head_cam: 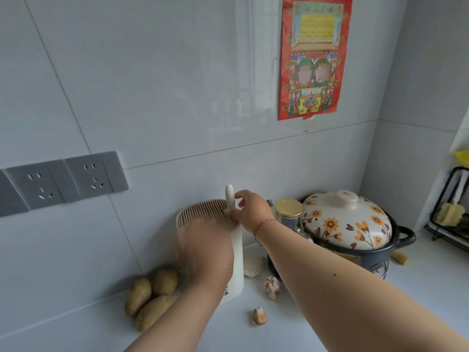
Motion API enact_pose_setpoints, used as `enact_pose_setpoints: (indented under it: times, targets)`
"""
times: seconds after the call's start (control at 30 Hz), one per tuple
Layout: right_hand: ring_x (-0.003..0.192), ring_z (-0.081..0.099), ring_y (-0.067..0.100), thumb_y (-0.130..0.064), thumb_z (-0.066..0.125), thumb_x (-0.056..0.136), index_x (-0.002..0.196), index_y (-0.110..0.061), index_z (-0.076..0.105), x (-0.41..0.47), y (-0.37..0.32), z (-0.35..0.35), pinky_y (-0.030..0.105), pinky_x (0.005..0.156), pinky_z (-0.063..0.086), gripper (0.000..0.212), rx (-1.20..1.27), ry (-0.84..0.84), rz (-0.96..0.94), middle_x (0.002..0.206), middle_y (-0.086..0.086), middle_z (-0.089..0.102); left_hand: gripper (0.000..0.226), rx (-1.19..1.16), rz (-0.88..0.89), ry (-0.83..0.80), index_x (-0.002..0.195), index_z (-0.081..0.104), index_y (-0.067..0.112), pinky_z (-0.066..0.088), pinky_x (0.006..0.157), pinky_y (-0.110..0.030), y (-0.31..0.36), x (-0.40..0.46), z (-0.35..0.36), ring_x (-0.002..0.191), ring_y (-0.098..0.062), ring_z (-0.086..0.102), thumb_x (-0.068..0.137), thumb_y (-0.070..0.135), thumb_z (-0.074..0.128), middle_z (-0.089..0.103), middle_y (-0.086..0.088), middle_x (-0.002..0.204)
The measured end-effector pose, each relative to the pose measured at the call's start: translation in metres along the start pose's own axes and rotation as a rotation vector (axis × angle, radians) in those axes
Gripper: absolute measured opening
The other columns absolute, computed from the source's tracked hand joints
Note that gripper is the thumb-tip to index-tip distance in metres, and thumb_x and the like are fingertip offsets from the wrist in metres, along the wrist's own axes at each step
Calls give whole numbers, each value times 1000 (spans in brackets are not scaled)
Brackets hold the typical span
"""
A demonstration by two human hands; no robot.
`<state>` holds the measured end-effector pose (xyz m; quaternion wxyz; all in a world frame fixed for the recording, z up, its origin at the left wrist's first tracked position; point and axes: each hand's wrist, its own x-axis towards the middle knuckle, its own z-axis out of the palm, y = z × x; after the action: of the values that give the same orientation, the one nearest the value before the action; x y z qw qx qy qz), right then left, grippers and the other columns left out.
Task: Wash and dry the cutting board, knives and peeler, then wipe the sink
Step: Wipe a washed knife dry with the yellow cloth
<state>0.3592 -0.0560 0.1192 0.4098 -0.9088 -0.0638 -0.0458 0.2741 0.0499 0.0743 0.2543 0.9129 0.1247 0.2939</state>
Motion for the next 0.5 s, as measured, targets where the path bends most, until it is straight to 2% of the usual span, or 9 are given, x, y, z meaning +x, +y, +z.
enact_pose_setpoints:
  times: [0.07,0.23,0.4,0.5]
  targets:
    - [96,56,17,-35,70,84,126,-18,54,-8,2,-6,23,77,39,48,55,45,-7,111,3,59,46,-19,50,16,115,69,21,26,102,-42,8,0,-1,124,-24,37,80,37,44,61,2,124]
    - [83,57,14,-35,62,90,110,-16,60,-40,9,-37,24,71,42,27,151,159,-38,92,-1,60,29,-83,146,-23,111,69,17,39,91,-41,42,-5,-12,110,-27,54,85,22,55,66,-1,112]
    - [83,60,14,-33,56,93,100,-19,61,-83,26,-86,25,70,47,17,180,288,-20,88,-4,64,32,-252,213,-191,123,60,15,46,94,-40,85,-25,-16,107,-21,57,91,18,54,61,-2,116]
    - [74,55,11,-29,56,93,91,-22,56,-108,46,-117,18,59,39,7,184,389,17,77,-9,58,31,-288,269,-266,123,58,17,48,91,-39,119,-45,-12,103,-23,58,93,19,51,61,-3,114]
